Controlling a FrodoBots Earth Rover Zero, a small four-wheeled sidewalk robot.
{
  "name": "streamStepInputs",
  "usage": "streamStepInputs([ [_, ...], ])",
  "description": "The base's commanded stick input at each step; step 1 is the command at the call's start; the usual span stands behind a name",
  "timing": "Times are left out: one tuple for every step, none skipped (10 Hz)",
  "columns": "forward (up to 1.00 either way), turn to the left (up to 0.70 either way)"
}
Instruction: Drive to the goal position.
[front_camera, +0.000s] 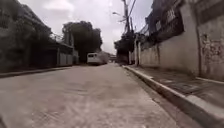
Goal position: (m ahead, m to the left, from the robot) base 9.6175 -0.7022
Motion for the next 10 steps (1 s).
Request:
streamStepInputs([
  [1.00,-0.07],
  [1.00,-0.25],
  [1.00,-0.11],
  [1.00,0.00],
  [1.00,0.00],
  [1.00,0.00],
  [1.00,0.00],
  [1.00,0.00],
  [1.00,0.00],
  [1.00,0.00],
])
